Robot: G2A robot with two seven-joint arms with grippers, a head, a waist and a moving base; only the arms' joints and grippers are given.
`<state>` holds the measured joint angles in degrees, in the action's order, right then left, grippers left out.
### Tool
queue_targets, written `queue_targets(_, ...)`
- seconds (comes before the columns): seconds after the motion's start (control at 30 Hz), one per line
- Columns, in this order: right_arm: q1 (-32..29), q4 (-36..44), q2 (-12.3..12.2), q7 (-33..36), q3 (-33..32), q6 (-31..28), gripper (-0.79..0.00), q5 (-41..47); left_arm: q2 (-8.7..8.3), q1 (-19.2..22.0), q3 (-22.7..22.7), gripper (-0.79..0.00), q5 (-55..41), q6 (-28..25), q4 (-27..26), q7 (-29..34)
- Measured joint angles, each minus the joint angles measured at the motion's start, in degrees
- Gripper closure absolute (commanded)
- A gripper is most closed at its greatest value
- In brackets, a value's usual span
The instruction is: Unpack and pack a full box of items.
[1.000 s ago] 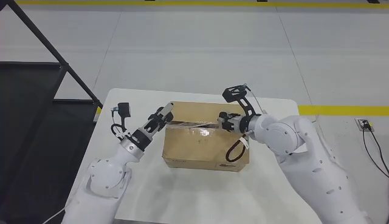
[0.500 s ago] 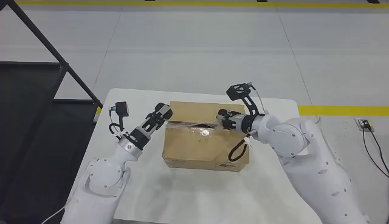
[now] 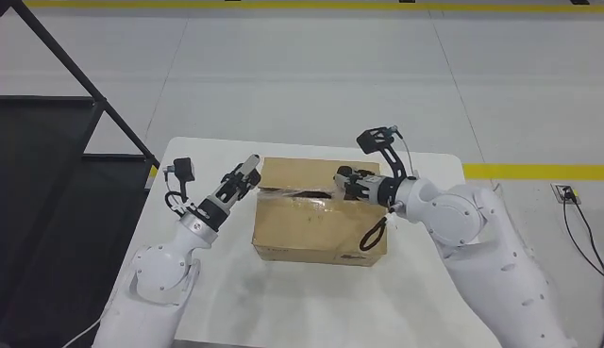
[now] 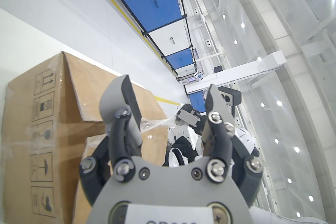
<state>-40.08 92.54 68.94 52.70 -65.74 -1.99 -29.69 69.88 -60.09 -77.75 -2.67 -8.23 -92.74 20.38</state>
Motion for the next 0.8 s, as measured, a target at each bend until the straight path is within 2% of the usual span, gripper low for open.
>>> queue_targets(0.47,1.0,-1.5,0.0,1.3,1.3,2.9,0.000,-2.0,0.36,2.1,4.0,-0.785,0.1,0.2,1.7,5.9)
queue_targets(0.8,1.8,-2.6,0.1,2.5,2.8,5.4,0.000,-3.8,1.12,7.0,6.7,-0.785,-1.1,2.4,7.9,6.4)
